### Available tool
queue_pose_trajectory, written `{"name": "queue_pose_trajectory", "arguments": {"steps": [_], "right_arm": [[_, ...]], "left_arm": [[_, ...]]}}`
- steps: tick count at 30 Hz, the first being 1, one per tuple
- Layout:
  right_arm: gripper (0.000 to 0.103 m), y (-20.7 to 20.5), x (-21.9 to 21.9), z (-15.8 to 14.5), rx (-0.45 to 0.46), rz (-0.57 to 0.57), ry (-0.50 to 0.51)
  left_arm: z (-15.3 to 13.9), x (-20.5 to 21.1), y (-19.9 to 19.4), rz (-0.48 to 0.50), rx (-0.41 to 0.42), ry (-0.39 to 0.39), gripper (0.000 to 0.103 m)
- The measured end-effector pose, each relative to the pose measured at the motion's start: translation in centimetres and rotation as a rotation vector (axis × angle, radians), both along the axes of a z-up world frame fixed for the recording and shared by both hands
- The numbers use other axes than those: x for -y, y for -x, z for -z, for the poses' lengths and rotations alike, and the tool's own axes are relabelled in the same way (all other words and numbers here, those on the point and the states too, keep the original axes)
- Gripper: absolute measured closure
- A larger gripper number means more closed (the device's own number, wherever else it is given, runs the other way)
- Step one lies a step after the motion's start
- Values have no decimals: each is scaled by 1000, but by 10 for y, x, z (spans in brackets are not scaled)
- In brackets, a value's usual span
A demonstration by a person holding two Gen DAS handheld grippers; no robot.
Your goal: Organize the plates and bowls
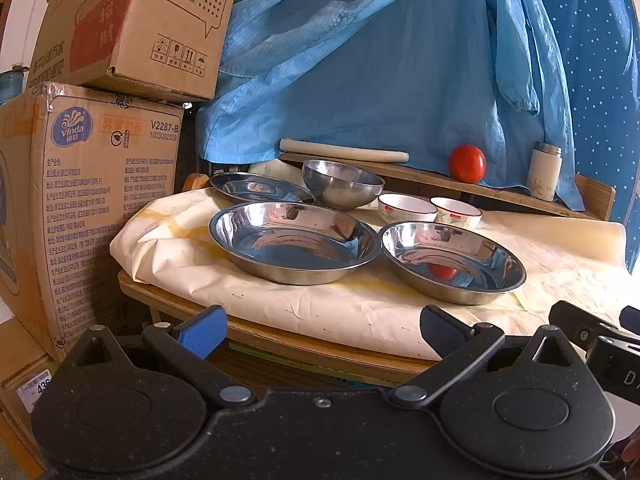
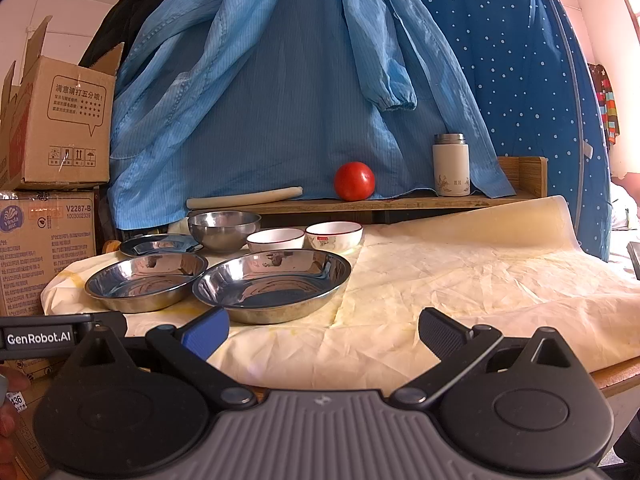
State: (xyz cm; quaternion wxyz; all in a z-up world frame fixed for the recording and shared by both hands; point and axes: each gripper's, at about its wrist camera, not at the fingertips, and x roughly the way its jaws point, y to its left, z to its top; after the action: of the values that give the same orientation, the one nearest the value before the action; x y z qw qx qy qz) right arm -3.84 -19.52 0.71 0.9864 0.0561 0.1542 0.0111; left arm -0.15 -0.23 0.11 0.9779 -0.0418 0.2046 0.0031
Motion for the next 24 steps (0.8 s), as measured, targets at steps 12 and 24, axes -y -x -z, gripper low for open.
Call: {"name": "queue_pose_trajectory", "arguments": {"steps": [12, 24], "right_arm": [[0, 1, 0, 0, 0, 0, -1], [0, 3, 0, 0, 3, 1, -1]], "left_arm": [[0, 0, 0, 2, 0, -2, 1], [-1, -1, 2, -3, 6, -4, 1]]}}
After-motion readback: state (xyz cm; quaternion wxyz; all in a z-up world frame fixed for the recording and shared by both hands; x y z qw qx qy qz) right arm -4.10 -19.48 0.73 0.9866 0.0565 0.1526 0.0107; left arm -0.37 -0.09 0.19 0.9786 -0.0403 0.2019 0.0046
